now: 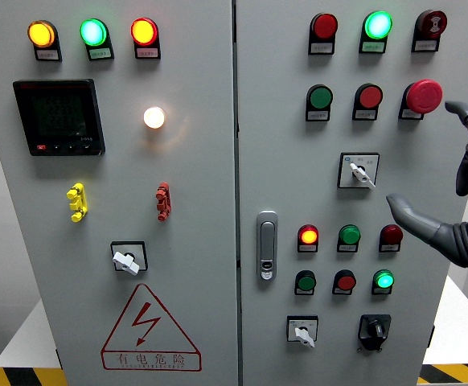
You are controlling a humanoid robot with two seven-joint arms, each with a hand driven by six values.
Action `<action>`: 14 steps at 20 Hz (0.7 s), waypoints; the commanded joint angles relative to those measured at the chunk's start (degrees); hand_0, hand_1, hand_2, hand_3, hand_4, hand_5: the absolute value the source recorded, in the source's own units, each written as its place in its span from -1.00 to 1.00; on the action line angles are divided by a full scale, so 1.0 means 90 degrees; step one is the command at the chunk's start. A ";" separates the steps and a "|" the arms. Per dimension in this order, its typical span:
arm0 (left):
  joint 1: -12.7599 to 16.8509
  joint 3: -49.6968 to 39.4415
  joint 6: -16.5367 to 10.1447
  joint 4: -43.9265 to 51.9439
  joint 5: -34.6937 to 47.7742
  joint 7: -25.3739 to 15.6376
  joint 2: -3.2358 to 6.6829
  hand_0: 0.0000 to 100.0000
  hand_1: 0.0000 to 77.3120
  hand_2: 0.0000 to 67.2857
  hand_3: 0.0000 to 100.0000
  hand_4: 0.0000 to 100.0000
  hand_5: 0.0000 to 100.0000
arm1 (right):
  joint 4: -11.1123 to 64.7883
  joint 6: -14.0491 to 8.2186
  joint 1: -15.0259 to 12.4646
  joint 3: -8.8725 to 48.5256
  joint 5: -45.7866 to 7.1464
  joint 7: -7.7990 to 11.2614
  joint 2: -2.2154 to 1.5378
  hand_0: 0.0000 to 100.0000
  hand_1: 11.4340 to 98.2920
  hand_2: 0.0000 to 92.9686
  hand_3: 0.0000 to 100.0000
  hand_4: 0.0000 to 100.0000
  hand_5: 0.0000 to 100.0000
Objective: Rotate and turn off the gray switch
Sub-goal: 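Move the right hand toward the white-handled rotary switch below the buttons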
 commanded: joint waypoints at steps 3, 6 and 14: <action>-0.0002 -0.0010 0.0001 0.0000 0.0000 0.0000 0.0000 -0.31 -1.00 -0.63 -0.55 -0.76 -0.75 | -0.0010 0.0015 0.0012 0.0036 -0.0008 0.0006 0.0000 -1.00 -0.28 -0.57 0.75 1.00 1.00; -0.0002 -0.0010 0.0001 0.0000 0.0000 0.0000 0.0000 -0.31 -1.00 -0.63 -0.55 -0.76 -0.75 | -0.0049 0.0015 0.0022 0.0037 -0.0008 -0.0004 0.0000 -1.00 -0.29 -0.56 0.75 1.00 1.00; -0.0002 -0.0010 0.0001 0.0000 0.0000 0.0000 0.0000 -0.31 -1.00 -0.63 -0.55 -0.76 -0.75 | -0.0312 0.0015 0.0227 -0.0071 0.0011 -0.0335 -0.0010 -1.00 -0.32 -0.13 0.74 1.00 1.00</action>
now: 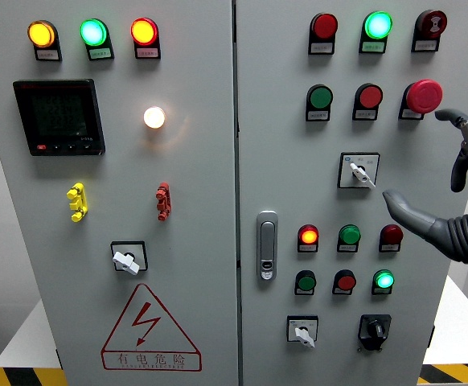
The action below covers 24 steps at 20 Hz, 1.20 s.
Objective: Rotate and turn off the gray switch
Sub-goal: 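Move the right hand toward the white-handled rotary switch below the buttons, then close the right hand's fingers around the rotary switch handle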
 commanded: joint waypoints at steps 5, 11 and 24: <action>0.0001 0.0000 0.0000 0.0000 0.0000 0.0000 0.0001 -0.32 -1.00 -0.64 -0.55 -0.76 -0.75 | -0.0254 -0.0006 0.0137 -0.0256 0.0261 -0.0517 -0.0008 -1.00 -0.34 0.06 0.73 1.00 1.00; 0.0001 0.0000 0.0000 0.0000 0.0000 0.0000 0.0001 -0.32 -1.00 -0.64 -0.55 -0.76 -0.75 | -0.0538 -0.0006 0.0254 -0.0412 0.0271 -0.0780 -0.0018 -1.00 -0.34 0.27 0.72 1.00 1.00; 0.0001 0.0000 -0.0009 0.0000 0.0000 0.0000 0.0001 -0.31 -1.00 -0.64 -0.55 -0.76 -0.75 | -0.1231 -0.0046 0.0538 -0.0607 0.0271 -0.0898 -0.0018 -1.00 -0.41 0.35 0.71 1.00 0.98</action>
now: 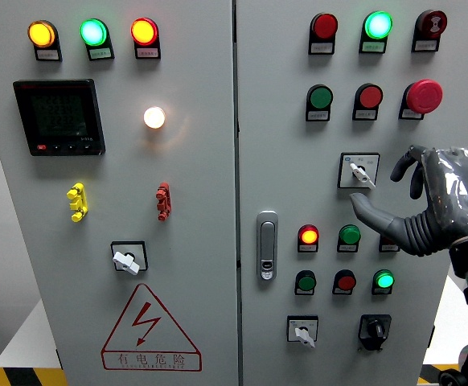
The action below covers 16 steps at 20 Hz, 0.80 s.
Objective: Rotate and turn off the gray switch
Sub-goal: 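Close the right hand's fingers around the rotary switch handle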
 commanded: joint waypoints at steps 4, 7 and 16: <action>-0.0001 0.0000 0.0001 0.0000 0.0000 0.0000 0.0001 -0.32 -1.00 -0.64 -0.55 -0.76 -0.75 | -0.0352 -0.0001 0.0280 -0.0078 0.0000 0.0000 0.0000 -1.00 -0.43 0.35 0.71 1.00 0.96; 0.0009 0.0000 0.0001 0.0000 0.0000 0.0000 -0.0009 -0.31 -1.00 -0.64 -0.55 -0.76 -0.75 | -0.0440 -0.0021 0.0300 -0.0099 0.0000 -0.0030 0.0000 -1.00 -0.44 0.35 0.71 1.00 0.95; 0.0000 0.0000 0.0001 0.0000 0.0000 0.0000 -0.0009 -0.31 -1.00 -0.64 -0.55 -0.76 -0.75 | -0.0587 -0.0021 0.0319 -0.0138 0.0000 -0.0049 0.0000 -1.00 -0.51 0.36 0.71 1.00 0.94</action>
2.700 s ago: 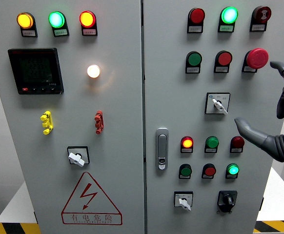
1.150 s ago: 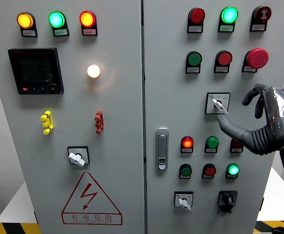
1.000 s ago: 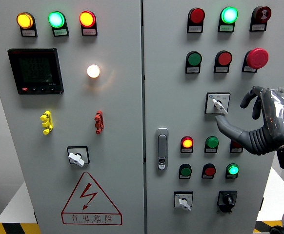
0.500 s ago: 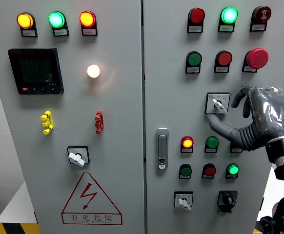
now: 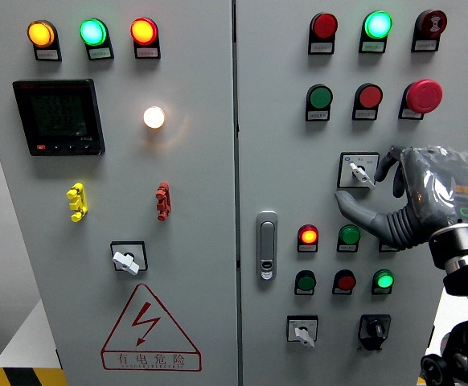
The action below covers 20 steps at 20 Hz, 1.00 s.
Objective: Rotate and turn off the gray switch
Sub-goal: 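Close the right hand's fingers around the rotary switch handle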
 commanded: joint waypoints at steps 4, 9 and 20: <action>-0.0001 0.0000 0.0001 0.0000 0.0000 0.0000 0.0003 -0.31 -1.00 -0.64 -0.55 -0.76 -0.75 | -0.0023 0.0000 0.0010 -0.0018 0.0000 -0.0001 0.0000 -1.00 -0.56 0.38 0.70 1.00 0.94; -0.0001 0.0000 0.0001 0.0000 0.0000 0.0000 -0.0007 -0.31 -1.00 -0.63 -0.55 -0.76 -0.75 | -0.0091 0.0000 0.0059 -0.0096 0.0000 -0.0011 0.0000 -1.00 -0.59 0.39 0.69 1.00 0.93; -0.0001 0.0000 0.0001 0.0000 0.0000 0.0000 0.0003 -0.32 -1.00 -0.63 -0.56 -0.76 -0.75 | -0.0199 0.0000 0.0118 -0.0145 -0.0029 -0.0079 0.0000 -0.83 -0.61 0.42 0.70 1.00 0.93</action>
